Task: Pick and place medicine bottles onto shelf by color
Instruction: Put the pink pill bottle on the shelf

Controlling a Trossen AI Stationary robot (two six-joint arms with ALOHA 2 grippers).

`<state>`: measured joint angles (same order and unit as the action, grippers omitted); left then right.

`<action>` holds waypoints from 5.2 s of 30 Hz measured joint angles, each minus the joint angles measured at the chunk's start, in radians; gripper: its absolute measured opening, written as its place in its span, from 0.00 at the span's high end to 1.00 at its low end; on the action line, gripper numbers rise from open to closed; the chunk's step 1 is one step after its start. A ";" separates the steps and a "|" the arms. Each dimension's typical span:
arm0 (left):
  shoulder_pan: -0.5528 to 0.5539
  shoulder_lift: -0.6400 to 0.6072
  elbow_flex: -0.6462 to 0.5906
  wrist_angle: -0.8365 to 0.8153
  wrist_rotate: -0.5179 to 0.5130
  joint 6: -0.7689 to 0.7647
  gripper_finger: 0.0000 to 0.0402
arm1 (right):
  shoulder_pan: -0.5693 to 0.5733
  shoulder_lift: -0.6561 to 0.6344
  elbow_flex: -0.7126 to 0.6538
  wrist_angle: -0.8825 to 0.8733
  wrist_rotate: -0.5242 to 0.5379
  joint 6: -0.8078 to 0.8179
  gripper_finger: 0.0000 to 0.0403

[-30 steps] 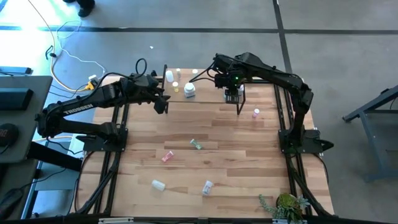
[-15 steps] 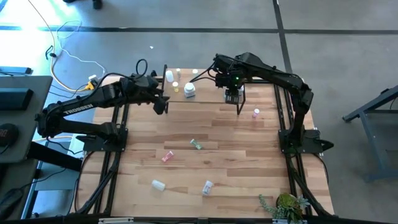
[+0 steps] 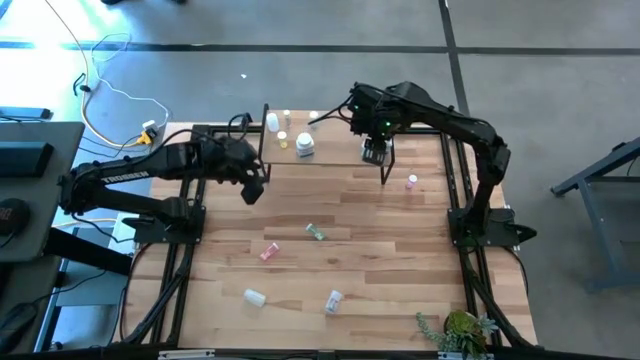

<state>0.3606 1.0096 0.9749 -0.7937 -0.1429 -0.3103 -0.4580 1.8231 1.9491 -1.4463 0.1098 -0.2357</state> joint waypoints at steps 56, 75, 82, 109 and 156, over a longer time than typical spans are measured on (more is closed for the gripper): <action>-0.676 0.322 -0.225 0.125 -0.135 -0.585 0.43 | 0.368 -0.024 0.243 -0.024 -0.023 0.527 0.62; -0.675 0.553 -0.226 0.240 -0.041 -0.581 0.45 | 0.367 -0.024 0.243 -0.012 -0.022 0.527 0.62; -0.675 0.553 -0.225 0.240 -0.027 -0.541 0.62 | 0.367 -0.024 0.243 -0.007 -0.022 0.527 0.62; -0.514 0.380 -0.225 0.397 0.046 -0.247 0.78 | 0.367 -0.024 0.243 0.011 -0.177 0.467 0.62; -0.215 0.215 -0.222 1.307 0.018 0.243 0.78 | 0.320 -0.009 0.243 0.448 -0.345 0.182 0.52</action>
<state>0.1459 1.2247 0.7525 0.5130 -0.1244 -0.0674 -0.1375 1.8145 2.1925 -0.9986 -0.2349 -0.0532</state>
